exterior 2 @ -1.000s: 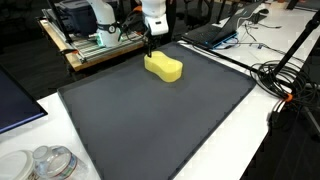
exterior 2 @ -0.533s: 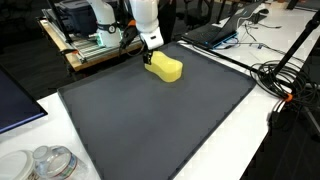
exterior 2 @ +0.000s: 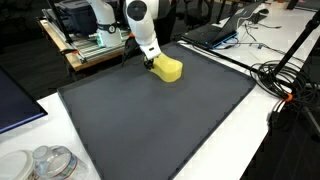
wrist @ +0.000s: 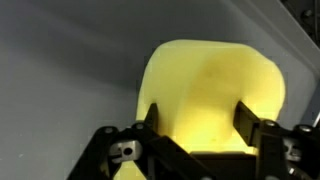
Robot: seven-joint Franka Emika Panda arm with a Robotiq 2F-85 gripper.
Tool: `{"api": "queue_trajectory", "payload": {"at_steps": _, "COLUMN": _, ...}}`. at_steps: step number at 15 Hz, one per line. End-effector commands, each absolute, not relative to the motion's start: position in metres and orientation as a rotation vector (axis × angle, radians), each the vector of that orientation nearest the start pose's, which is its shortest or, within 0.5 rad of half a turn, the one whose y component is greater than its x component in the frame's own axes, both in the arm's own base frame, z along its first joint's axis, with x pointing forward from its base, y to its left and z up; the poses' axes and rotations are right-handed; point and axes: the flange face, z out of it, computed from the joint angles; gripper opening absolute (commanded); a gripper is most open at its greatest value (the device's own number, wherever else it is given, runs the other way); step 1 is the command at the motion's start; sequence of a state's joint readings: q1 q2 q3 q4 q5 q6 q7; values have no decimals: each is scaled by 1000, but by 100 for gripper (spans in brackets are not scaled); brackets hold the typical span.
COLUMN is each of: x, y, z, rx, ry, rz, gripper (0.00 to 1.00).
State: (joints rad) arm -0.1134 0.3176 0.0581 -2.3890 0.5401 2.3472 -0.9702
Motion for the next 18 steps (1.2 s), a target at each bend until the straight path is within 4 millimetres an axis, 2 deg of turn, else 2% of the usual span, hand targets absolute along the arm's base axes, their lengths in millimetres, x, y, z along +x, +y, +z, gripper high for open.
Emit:
{"api": "queue_trajectory", "payload": {"at_steps": 1, "x": 454, "y": -17, "z": 159, "rx": -2589, "ry": -581, "rz": 161, "gripper": 45}}
{"api": "queue_trajectory", "payload": {"at_steps": 7, "x": 453, "y": -10, "z": 177, "rx": -2634, "ry": -567, "rz": 201, "gripper": 10}}
{"api": "queue_trajectory", "payload": {"at_steps": 8, "x": 453, "y": -7, "z": 181, "rx": -2640, "ry": -567, "rz": 217, "gripper": 7}}
{"api": "queue_trajectory", "payload": {"at_steps": 10, "x": 452, "y": 0, "z": 193, "rx": -2672, "ry": -557, "rz": 257, "gripper": 2}}
{"api": "queue_trajectory", "payload": {"at_steps": 12, "x": 453, "y": 7, "z": 212, "rx": -2706, "ry": -554, "rz": 287, "gripper": 7}}
{"api": "queue_trajectory", "payload": {"at_steps": 14, "x": 456, "y": 15, "z": 239, "rx": -2751, "ry": -548, "rz": 311, "gripper": 7}}
{"api": "queue_trajectory", "payload": {"at_steps": 18, "x": 464, "y": 31, "z": 309, "rx": -2890, "ry": -523, "rz": 319, "gripper": 7}}
